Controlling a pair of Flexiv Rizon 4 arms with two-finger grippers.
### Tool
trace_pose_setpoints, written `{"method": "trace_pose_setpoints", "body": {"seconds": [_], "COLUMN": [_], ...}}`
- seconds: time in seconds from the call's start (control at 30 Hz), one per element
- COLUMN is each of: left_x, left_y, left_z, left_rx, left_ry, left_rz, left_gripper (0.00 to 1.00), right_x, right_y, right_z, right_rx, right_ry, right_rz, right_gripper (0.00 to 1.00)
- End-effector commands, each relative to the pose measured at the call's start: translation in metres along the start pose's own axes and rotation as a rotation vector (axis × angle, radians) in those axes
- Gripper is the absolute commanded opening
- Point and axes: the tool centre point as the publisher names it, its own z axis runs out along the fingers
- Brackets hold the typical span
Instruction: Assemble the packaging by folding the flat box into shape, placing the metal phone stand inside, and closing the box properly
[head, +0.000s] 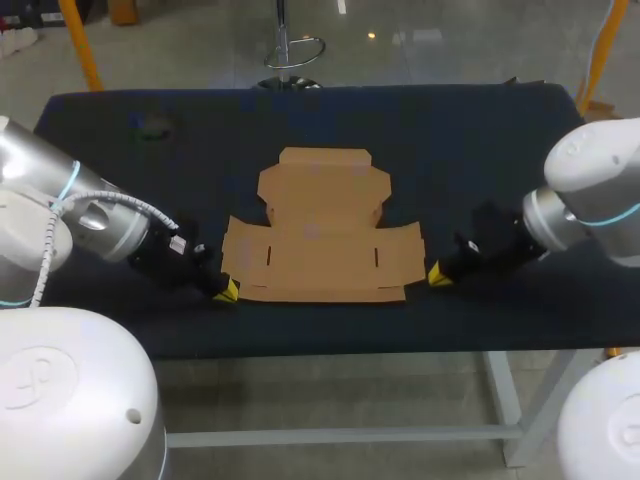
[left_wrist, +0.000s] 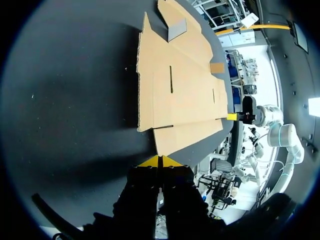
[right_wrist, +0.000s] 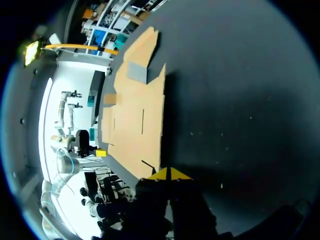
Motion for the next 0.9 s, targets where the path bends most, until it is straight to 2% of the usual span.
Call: {"method": "trace_pose_setpoints", "body": {"seconds": [0.03,0.4,0.9], "left_x": [0.001,0.001,-0.003], "left_y": [0.003,0.008,0.011], "left_z": [-0.001,-0.005,-0.003], "left_rx": [0.003,0.015,-0.003], "left_ry": [-0.004,-0.005,-0.003], "left_rz": [0.001,-0.004,-0.011], "left_gripper": [0.00,0.00,0.00], "right_x": [0.005,0.013,0.013], "right_y": [-0.001,-0.018,-0.027], "right_z": [-0.006,-0.005,0.018], "right_rx": [-0.002,-0.011,0.017], "right_ry": [-0.001,-0.008,0.004], "right_rz": [-0.005,-0.013,0.008], "right_gripper": [0.00,0.00,0.00]}}
